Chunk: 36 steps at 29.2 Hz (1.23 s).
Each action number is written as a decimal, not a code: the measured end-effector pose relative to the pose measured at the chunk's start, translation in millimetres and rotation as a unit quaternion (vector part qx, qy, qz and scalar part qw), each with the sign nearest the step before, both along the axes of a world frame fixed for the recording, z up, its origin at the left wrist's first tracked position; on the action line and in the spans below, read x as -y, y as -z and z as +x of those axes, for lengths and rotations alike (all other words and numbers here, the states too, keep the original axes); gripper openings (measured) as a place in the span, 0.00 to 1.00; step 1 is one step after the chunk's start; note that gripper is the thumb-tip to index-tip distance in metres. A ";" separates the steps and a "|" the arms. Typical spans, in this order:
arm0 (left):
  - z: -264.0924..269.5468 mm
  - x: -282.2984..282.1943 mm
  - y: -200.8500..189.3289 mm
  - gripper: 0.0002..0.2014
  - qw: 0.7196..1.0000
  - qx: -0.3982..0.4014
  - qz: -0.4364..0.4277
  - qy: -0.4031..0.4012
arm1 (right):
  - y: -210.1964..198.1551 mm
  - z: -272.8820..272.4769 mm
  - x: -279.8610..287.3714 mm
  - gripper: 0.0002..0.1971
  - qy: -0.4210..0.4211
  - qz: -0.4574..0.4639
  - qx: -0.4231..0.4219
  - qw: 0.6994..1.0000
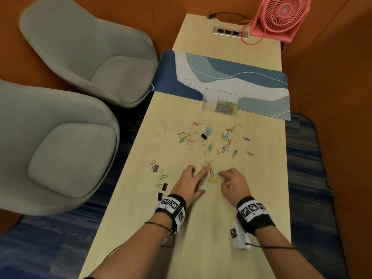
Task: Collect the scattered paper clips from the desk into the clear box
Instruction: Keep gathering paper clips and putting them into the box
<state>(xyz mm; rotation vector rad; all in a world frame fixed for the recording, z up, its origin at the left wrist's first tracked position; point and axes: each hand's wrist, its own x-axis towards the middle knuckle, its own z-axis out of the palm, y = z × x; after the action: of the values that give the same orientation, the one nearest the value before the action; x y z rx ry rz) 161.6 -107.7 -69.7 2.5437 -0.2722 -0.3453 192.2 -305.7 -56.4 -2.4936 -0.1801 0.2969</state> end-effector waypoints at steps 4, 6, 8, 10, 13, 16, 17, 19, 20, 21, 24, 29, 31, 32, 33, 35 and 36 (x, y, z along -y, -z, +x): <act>13.6 2.7 -1.5 0.26 0.998 0.022 0.030 0.043 | 1.5 -7.2 2.8 0.25 0.022 -0.004 -0.035 0.999; 19.7 2.8 -1.5 0.16 0.998 0.042 0.012 0.040 | 1.7 -9.0 -1.1 0.28 0.006 -0.007 -0.056 0.998; 24.4 2.0 -2.4 0.10 0.999 0.043 0.004 0.031 | 1.2 -9.0 -6.5 0.30 -0.001 -0.013 -0.071 0.997; 27.0 0.9 -2.9 0.09 0.998 0.049 0.010 0.026 | 1.5 -7.2 -13.2 0.33 0.001 -0.029 -0.069 0.997; 29.2 -1.7 -3.5 0.10 0.998 0.055 0.018 0.029 | -1.0 -4.9 -27.5 0.37 0.000 -0.082 -0.048 0.995; 33.1 -5.3 -6.5 0.10 0.999 0.047 -0.013 -0.021 | -8.7 -5.4 -44.8 0.32 -0.019 -0.146 -0.025 0.989; 34.7 -6.7 -7.1 0.10 0.997 0.040 -0.028 -0.053 | -10.3 -5.0 -48.9 0.28 -0.029 -0.166 -0.020 0.985; 37.4 -9.5 -8.1 0.09 0.991 0.020 -0.057 -0.117 | -15.9 -1.3 -54.9 0.20 -0.054 -0.207 -0.016 0.977; 38.1 -10.8 -8.4 0.09 0.988 0.009 -0.069 -0.141 | -19.3 1.3 -56.2 0.16 -0.066 -0.223 -0.017 0.972; 39.0 -11.6 -9.4 0.08 0.984 0.000 -0.084 -0.159 | -22.1 4.2 -57.2 0.15 -0.074 -0.231 -0.022 0.970; 42.1 -13.6 -14.2 0.06 0.969 -0.026 -0.135 -0.207 | -27.0 15.1 -59.6 0.15 -0.098 -0.258 -0.038 0.961; 57.0 -23.4 -31.9 0.05 0.939 -0.034 -0.218 -0.264 | -31.6 35.5 -60.9 0.12 -0.132 -0.287 -0.048 0.948; 67.7 -28.4 -40.7 0.05 0.934 -0.031 -0.229 -0.273 | -29.4 45.8 -53.4 0.11 -0.083 -0.246 -0.067 0.963; 73.9 -31.0 -44.8 0.06 0.930 -0.029 -0.233 -0.284 | -27.4 50.4 -46.6 0.10 -0.046 -0.209 -0.081 0.974; 80.7 -33.4 -49.3 0.06 0.925 -0.026 -0.238 -0.293 | -25.8 54.8 -39.0 0.09 -0.011 -0.165 -0.097 0.982; 95.9 -38.6 -54.8 0.07 0.920 -0.021 -0.261 -0.291 | -24.9 61.6 -22.4 0.05 0.061 -0.030 -0.151 0.986; 104.7 -40.8 -56.8 0.07 0.919 -0.018 -0.271 -0.285 | -28.0 65.1 -15.2 0.04 0.108 0.069 -0.187 0.974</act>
<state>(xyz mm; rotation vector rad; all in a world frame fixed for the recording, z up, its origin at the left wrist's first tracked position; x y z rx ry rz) 266.3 -66.8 -13.0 1.9472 0.3473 -0.0678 257.4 -290.4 -28.4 -2.2472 0.2165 0.6299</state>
